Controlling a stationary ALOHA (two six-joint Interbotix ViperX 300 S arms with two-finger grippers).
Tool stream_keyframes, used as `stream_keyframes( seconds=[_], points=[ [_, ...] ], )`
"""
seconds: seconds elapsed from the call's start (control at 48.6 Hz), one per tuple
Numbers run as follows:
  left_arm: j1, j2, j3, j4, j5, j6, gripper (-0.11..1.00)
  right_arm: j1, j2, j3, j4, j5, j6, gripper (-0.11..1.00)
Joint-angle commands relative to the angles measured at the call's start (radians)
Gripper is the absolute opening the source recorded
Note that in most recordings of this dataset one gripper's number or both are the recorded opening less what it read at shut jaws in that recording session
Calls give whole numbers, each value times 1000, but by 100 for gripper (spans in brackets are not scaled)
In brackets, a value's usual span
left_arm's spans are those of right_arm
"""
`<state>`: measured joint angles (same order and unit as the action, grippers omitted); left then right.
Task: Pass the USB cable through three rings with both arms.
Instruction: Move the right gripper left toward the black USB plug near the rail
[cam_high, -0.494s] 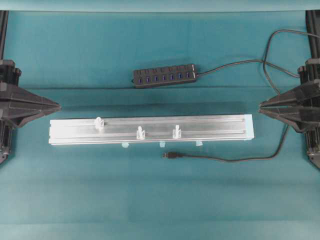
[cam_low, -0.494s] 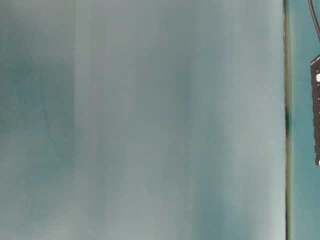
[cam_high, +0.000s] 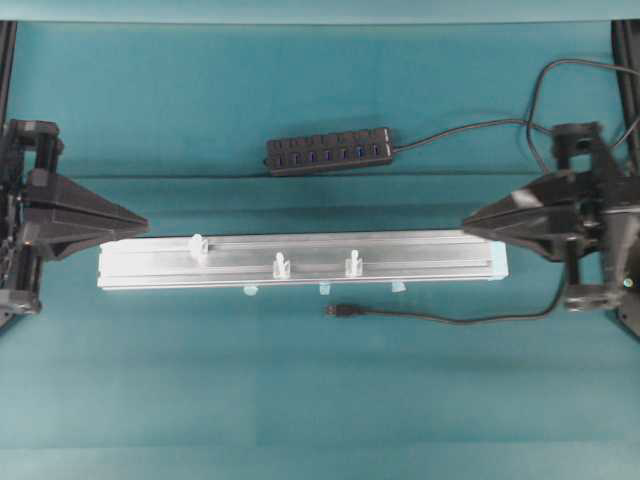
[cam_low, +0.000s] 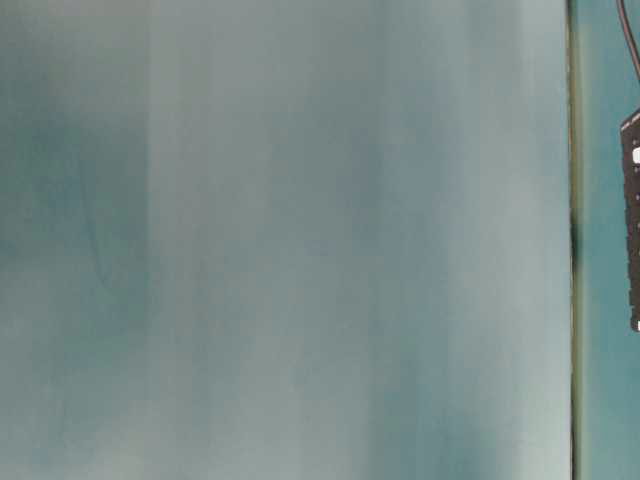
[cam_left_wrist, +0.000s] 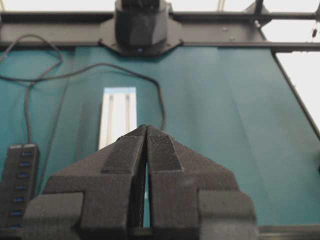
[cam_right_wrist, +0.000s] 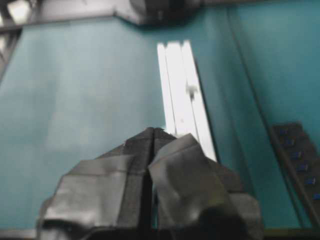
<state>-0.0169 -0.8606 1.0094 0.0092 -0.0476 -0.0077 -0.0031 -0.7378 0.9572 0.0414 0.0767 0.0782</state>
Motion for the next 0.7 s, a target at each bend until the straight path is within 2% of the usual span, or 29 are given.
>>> stream_keyframes(
  seconds=[0.0, 0.123, 0.226, 0.309, 0.452, 0.514, 0.555, 0.679],
  points=[
    [15, 5, -37, 3, -2, -2, 2, 2, 35, -55, 5, 35, 9, -10],
    [21, 2, -43, 3, -3, -3, 2, 12, 87, -100, 3, 106, 9, -4],
    [21, -2, -46, 3, -2, -3, 2, 18, 127, -135, 3, 179, 9, 9],
    [21, -2, -51, 3, 2, -3, 2, 20, 156, -164, 3, 232, 11, 27],
    [21, 0, -58, 3, 5, -3, 2, 23, 229, -204, 5, 322, 6, 69],
    [20, -2, -60, 3, 5, -3, 2, 25, 264, -224, 3, 364, 5, 83],
    [21, -2, -60, 2, 5, -3, 2, 23, 288, -242, 3, 393, 6, 82],
    [20, -2, -61, 3, 5, -2, 2, 26, 367, -299, -2, 480, 5, 49]
  ],
)
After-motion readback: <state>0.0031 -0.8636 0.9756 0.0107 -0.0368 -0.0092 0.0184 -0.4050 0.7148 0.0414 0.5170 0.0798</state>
